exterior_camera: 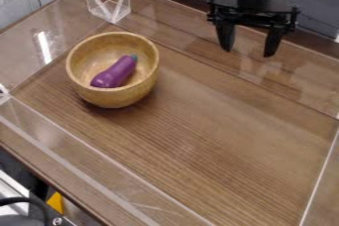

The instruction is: Put the purple eggplant in the brown bowl

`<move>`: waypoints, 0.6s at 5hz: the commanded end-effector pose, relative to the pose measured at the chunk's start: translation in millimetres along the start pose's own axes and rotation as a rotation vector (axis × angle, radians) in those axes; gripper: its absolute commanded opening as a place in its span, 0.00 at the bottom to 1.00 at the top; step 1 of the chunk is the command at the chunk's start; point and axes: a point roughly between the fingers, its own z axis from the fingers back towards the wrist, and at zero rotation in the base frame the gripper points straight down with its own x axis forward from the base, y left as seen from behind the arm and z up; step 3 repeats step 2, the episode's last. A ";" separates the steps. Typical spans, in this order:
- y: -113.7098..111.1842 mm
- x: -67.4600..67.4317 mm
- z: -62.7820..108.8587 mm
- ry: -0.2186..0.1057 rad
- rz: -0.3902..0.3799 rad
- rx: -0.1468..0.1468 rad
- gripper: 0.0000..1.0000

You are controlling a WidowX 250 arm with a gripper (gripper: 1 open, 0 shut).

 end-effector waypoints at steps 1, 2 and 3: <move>-7.2 9.8 30.4 -0.090 0.000 -0.021 1.00; -6.1 11.9 27.6 -0.108 0.100 -0.006 1.00; -6.1 11.9 27.6 -0.108 0.100 -0.006 1.00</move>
